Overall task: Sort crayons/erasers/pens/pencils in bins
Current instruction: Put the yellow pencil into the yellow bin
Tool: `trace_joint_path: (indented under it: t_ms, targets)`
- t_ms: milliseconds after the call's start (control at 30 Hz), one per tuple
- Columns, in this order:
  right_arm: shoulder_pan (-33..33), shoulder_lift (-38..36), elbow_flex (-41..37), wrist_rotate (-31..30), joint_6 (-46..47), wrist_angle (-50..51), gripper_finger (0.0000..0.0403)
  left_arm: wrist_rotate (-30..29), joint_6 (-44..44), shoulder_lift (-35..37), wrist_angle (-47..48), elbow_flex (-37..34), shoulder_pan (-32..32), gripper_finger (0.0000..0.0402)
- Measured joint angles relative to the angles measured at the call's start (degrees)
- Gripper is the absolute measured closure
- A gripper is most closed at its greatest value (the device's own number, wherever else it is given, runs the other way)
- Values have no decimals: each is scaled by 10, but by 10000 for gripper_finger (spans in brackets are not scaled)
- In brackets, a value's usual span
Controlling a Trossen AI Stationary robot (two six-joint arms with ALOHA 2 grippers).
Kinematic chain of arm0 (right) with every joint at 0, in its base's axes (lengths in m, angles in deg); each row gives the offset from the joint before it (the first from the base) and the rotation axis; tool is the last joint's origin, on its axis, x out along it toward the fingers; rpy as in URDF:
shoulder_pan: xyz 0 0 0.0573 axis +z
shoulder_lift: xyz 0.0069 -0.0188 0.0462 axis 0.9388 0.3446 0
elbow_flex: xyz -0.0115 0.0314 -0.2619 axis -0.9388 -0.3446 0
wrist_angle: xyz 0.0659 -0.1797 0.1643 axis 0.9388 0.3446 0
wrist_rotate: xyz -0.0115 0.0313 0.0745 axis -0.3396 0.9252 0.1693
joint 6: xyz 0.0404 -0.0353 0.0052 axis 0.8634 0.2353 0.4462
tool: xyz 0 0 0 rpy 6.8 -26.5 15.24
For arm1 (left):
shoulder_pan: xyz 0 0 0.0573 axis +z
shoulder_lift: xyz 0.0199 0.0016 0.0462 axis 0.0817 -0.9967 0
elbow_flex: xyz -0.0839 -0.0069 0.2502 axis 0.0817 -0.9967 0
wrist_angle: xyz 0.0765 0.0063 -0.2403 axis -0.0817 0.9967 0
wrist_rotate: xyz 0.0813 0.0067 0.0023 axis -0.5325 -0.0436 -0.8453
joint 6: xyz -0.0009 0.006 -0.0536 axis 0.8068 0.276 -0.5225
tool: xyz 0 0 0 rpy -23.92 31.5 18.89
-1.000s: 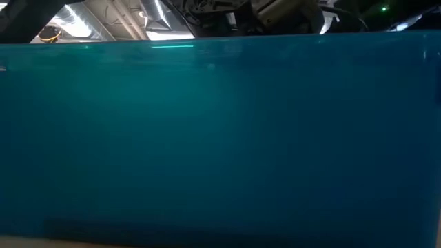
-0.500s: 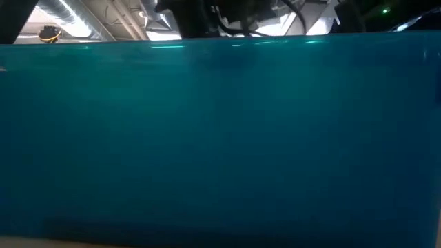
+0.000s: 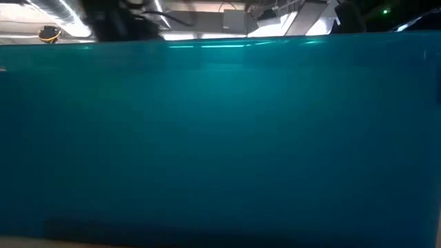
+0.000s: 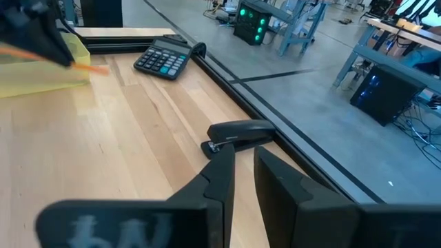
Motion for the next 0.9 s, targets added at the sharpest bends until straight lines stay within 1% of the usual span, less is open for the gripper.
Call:
trace_joint_path:
  t_ms: [67,133,233,333,467,633,767,833,900]
  targets:
    - [0,0,0,0,0,0,343,-15,-59,27,47,-21,-16,385]
    - [0,0,0,0,0,-1,343,-27,-113,50,76,-43,-32,385]
    - [0,0,0,0,0,-5,343,-42,-181,74,84,-77,-51,385]
    - [0,0,0,0,3,-8,343,-45,-213,78,82,-104,-60,385]
    - [0,0,0,0,6,-8,343,-15,-217,78,89,-123,-63,385]
    - [0,0,0,0,16,-9,343,-4,-239,79,140,-123,-79,385]
    - [0,0,0,0,16,-9,343,8,-325,78,230,-123,-106,385]
    - [0,0,0,0,18,-9,343,14,-366,78,258,-123,-125,385]
    - [0,0,0,0,18,-9,343,14,-400,79,266,-129,-144,385]
